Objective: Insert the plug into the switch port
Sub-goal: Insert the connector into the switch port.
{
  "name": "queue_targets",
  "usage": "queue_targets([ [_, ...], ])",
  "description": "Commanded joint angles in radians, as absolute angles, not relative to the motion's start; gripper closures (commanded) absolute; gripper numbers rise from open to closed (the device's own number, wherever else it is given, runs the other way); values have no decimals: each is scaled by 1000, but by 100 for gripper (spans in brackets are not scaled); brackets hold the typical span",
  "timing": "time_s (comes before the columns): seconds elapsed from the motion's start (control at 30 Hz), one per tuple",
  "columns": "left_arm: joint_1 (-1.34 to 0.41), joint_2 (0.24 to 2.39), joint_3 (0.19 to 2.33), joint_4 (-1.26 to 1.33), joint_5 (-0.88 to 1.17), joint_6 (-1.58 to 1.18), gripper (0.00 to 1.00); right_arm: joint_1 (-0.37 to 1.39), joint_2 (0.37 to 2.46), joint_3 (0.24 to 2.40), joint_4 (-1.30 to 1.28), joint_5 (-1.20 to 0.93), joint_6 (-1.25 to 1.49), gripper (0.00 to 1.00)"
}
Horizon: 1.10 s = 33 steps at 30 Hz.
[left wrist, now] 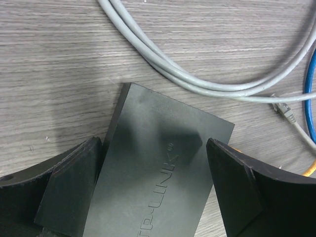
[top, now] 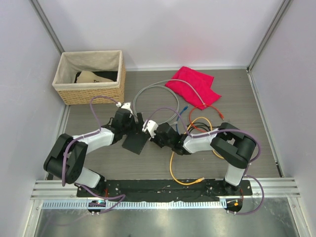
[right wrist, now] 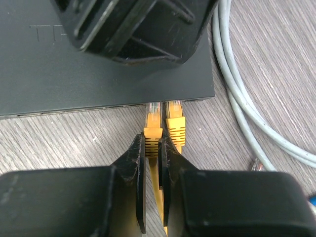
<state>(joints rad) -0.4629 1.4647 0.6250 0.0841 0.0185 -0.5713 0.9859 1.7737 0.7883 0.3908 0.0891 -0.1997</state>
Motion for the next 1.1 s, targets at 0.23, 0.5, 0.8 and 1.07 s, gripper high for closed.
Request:
queue_targets([
  [0.23, -482, 1537, 660, -15, -47, -644, 9, 1000, 1718, 788, 584, 14, -215, 99],
  [0.5, -476, 1617, 709, -34, -143, -617, 8, 1000, 1724, 787, 568, -75, -218, 99],
  [0.8, -476, 1672, 684, -52, 176, -623, 21, 968, 1729, 795, 584, -90, -235, 99],
  [1.07, -508, 1670, 618, 37, 281, -756, 25, 966, 1773, 882, 615, -127, -232, 99],
])
